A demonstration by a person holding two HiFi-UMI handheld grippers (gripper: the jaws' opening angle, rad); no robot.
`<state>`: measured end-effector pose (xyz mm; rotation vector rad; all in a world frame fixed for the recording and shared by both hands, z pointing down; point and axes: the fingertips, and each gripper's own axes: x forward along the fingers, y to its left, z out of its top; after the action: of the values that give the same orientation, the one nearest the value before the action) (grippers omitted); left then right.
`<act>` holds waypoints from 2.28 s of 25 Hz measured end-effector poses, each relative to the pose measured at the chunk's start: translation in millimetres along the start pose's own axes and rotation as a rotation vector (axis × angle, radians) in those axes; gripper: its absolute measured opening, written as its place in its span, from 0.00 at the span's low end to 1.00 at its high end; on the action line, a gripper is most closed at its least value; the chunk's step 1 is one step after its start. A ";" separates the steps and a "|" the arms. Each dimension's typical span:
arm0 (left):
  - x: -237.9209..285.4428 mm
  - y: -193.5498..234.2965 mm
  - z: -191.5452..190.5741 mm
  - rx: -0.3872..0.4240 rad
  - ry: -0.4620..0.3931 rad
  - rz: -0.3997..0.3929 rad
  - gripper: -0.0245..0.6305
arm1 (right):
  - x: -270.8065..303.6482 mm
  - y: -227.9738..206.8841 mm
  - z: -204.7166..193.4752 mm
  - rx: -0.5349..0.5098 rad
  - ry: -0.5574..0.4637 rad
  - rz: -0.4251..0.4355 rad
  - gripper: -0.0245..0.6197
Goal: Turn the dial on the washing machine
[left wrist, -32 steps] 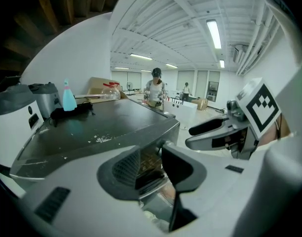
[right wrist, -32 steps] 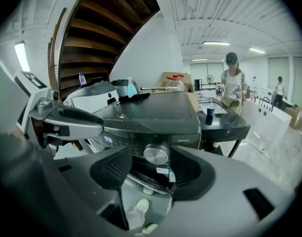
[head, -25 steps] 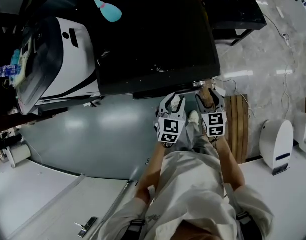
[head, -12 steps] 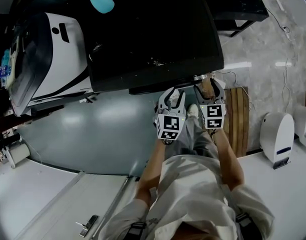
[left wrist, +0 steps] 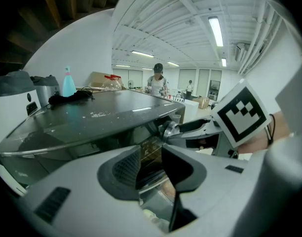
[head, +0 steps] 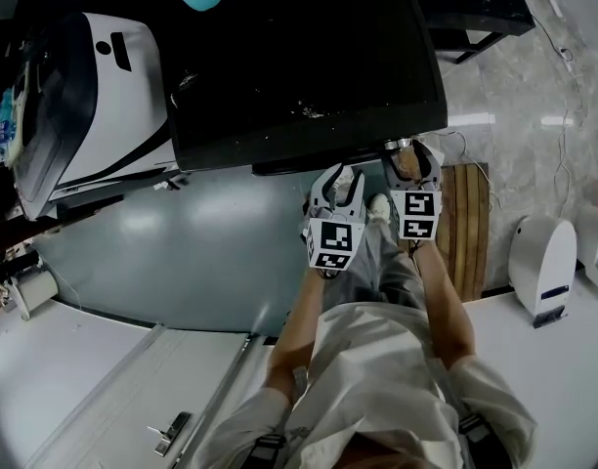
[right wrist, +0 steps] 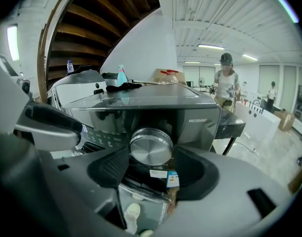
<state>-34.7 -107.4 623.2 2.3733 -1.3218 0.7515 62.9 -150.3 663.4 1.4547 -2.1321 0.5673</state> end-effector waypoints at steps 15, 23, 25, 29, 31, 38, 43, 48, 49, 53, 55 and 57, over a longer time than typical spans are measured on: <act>2.2 -1.2 -2.3 -0.006 0.003 -0.006 0.23 | 2.9 0.0 0.2 0.177 -0.033 0.063 0.46; 1.5 -2.1 -3.3 -0.008 0.003 -0.005 0.23 | 2.5 -1.4 -0.6 0.264 -0.051 0.104 0.46; 1.6 -1.9 -4.1 -0.009 0.003 -0.005 0.23 | 2.9 -1.7 -1.1 0.304 -0.057 0.121 0.46; 1.0 -2.0 -5.3 -0.012 0.005 -0.005 0.23 | 3.4 -2.0 -1.2 0.382 -0.070 0.153 0.46; 1.0 -2.2 -5.8 -0.012 0.006 -0.004 0.23 | 3.7 -2.3 -1.3 0.412 -0.075 0.167 0.46; 0.7 -5.0 -6.9 -0.012 0.008 -0.004 0.23 | 3.4 -4.3 -2.6 0.516 -0.090 0.211 0.46; 0.5 -6.6 -6.7 -0.013 0.007 -0.005 0.23 | 4.1 -5.3 -2.5 0.598 -0.099 0.247 0.46; -0.3 -7.2 -6.5 -0.012 0.007 -0.005 0.23 | 3.9 -5.7 -2.2 0.675 -0.109 0.277 0.46; -0.2 -6.9 -6.6 -0.012 0.008 -0.005 0.23 | 4.0 -5.8 -2.2 0.692 -0.112 0.284 0.46; -0.1 -6.1 -7.4 -0.013 0.010 -0.004 0.23 | 4.3 -6.9 -2.6 0.756 -0.122 0.307 0.46; 0.0 -6.4 -7.8 -0.013 0.012 -0.005 0.23 | 4.2 -7.4 -3.0 0.792 -0.128 0.319 0.46; 0.6 -7.0 -7.5 -0.011 0.011 -0.007 0.23 | 4.3 -8.1 -4.0 0.826 -0.134 0.331 0.46</act>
<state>-30.6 -100.4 629.4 2.3602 -1.3091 0.7526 69.8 -154.0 669.7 1.5428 -2.3829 1.6650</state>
